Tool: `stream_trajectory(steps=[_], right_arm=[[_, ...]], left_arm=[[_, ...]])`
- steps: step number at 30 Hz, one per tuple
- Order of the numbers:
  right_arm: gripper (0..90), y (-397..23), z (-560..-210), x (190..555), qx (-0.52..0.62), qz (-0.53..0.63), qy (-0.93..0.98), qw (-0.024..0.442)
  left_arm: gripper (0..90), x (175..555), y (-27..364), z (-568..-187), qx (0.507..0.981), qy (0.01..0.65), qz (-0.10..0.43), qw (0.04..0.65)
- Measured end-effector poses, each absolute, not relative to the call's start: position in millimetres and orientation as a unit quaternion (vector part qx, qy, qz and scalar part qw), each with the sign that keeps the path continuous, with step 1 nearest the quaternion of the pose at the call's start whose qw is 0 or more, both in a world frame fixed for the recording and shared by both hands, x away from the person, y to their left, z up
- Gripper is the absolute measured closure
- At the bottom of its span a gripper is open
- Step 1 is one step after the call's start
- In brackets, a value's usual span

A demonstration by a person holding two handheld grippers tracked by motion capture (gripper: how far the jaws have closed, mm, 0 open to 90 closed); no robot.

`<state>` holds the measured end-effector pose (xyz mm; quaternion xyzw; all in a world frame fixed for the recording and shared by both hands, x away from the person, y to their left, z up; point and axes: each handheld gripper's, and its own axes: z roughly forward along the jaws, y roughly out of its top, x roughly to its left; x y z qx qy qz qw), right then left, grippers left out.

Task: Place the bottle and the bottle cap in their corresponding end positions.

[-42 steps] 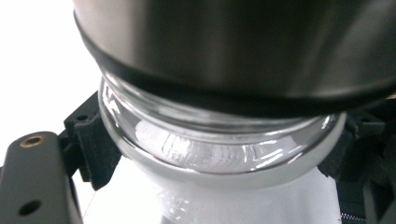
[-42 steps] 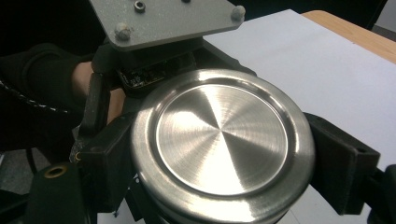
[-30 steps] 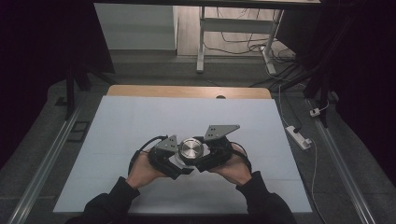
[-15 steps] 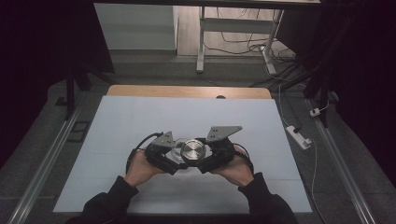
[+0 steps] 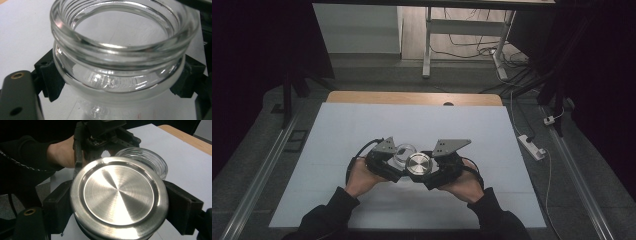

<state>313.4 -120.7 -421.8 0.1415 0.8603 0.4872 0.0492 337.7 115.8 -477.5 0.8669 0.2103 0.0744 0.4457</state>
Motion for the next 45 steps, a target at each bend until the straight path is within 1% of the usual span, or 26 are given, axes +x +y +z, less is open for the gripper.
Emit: stream_trajectory(steps=[16,33,45], right_arm=[[18.7,-121.6,-423.5,304.2,0.137,0.49,0.859,0.051],[18.8,-124.8,-440.1,295.2,0.132,0.482,0.865,0.048],[18.8,-118.8,-455.0,290.0,0.128,0.478,0.868,0.04]], left_arm=[[15.4,351.3,122.0,-479.5,0.86,0.228,0.081,0.45],[15.4,370.8,120.8,-478.2,0.849,0.239,0.093,0.461],[15.4,382.8,115.7,-476.0,0.845,0.242,0.103,0.465]])
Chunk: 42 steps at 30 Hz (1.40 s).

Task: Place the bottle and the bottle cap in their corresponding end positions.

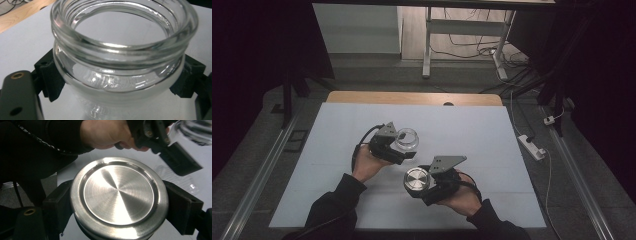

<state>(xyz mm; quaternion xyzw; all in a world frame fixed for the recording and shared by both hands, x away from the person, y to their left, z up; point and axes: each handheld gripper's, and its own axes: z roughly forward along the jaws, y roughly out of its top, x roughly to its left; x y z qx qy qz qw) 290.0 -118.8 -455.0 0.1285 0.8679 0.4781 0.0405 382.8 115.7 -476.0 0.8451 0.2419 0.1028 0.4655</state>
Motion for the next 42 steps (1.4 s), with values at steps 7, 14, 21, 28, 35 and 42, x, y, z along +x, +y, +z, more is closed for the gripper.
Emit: stream_trajectory(steps=[7,14,21,28,35,42], right_arm=[[18.8,-114.6,-464.2,288.4,0.124,0.473,0.871,0.043],[18.7,-111.1,-474.5,288.2,0.122,0.467,0.875,0.044],[18.8,-108.0,-483.8,288.1,0.123,0.461,0.878,0.039],[18.8,-105.8,-493.9,290.4,0.121,0.452,0.883,0.043],[18.8,-103.7,-502.1,292.1,0.12,0.443,0.887,0.046],[18.7,-102.8,-510.9,296.5,0.125,0.436,0.89,0.05]], left_arm=[[15.4,390.7,112.4,-477.7,0.844,0.243,0.107,0.465],[15.4,397.2,110.1,-480.7,0.843,0.245,0.111,0.466],[15.4,403.2,107.3,-484.5,0.842,0.248,0.115,0.465],[15.4,408.8,104.4,-489.1,0.842,0.251,0.118,0.463],[15.4,413.3,101.1,-492.9,0.842,0.254,0.123,0.461],[15.4,418.3,99.7,-499.2,0.841,0.258,0.125,0.458]])
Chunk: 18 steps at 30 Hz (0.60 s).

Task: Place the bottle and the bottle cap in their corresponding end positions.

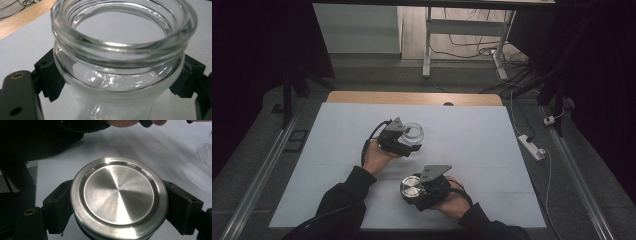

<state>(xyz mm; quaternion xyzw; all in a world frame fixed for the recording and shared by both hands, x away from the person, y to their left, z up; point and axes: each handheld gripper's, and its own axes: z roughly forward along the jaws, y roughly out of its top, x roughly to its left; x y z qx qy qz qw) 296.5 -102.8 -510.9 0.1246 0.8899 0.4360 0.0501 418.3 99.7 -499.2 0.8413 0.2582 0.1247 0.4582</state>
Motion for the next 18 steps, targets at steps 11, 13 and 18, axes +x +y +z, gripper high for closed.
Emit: stream_trajectory(steps=[11,13,18], right_arm=[[18.8,-103.3,-522.3,302.0,0.129,0.421,0.896,0.058],[18.7,-103.3,-524.4,303.5,0.129,0.418,0.897,0.058],[18.7,-101.9,-528.9,305.5,0.133,0.409,0.901,0.058]], left_arm=[[15.4,422.7,95.9,-509.4,0.844,0.26,0.124,0.453],[15.4,423.0,95.4,-510.4,0.844,0.26,0.124,0.453],[15.4,423.9,94.6,-513.9,0.845,0.262,0.124,0.45]])
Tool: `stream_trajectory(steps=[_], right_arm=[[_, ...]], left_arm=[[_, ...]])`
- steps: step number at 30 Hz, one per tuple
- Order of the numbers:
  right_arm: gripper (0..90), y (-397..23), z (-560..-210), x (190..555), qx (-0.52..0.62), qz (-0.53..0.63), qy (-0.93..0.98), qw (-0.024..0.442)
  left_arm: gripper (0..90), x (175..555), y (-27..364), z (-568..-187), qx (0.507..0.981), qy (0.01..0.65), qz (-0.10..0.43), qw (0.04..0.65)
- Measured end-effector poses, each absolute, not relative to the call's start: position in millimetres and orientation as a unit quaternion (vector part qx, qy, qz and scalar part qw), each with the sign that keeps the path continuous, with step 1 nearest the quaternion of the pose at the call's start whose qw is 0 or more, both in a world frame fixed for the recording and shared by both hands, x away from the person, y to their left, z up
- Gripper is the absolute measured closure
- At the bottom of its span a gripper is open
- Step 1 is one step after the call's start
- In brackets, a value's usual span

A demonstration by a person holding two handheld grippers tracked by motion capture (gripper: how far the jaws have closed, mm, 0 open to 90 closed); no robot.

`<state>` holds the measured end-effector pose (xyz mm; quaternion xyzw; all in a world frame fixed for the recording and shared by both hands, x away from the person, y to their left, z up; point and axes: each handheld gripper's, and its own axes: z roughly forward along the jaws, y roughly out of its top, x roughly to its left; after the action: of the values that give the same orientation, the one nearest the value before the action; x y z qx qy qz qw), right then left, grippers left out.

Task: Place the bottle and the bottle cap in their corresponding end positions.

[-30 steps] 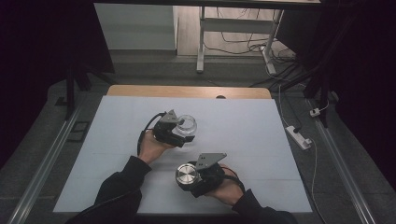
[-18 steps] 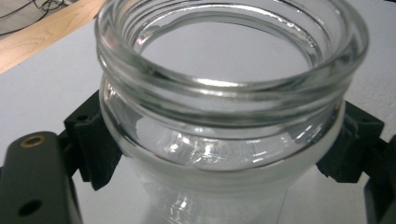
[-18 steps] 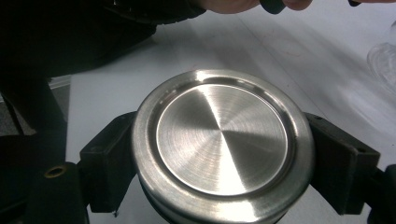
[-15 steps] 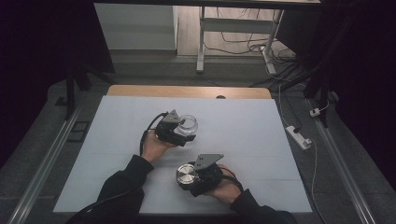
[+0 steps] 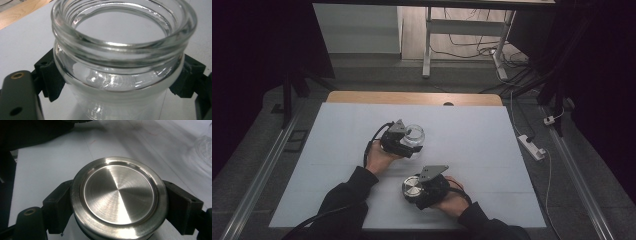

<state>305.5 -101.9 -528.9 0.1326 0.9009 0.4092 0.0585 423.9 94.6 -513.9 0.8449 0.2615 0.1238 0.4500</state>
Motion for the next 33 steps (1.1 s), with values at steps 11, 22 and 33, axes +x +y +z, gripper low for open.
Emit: stream_trajectory(steps=[11,22,33], right_arm=[[18.7,-100.2,-536.5,310.4,0.138,0.389,0.908,0.065],[18.3,-98.2,-539.7,312.3,0.142,0.377,0.912,0.072],[16.1,-96.3,-539.5,311.2,0.147,0.374,0.913,0.074]], left_arm=[[15.4,424.7,93.0,-519.1,0.848,0.261,0.125,0.444],[15.3,424.2,92.9,-520.8,0.851,0.255,0.126,0.442],[14.8,423.8,95.9,-521.9,0.854,0.256,0.122,0.436]])
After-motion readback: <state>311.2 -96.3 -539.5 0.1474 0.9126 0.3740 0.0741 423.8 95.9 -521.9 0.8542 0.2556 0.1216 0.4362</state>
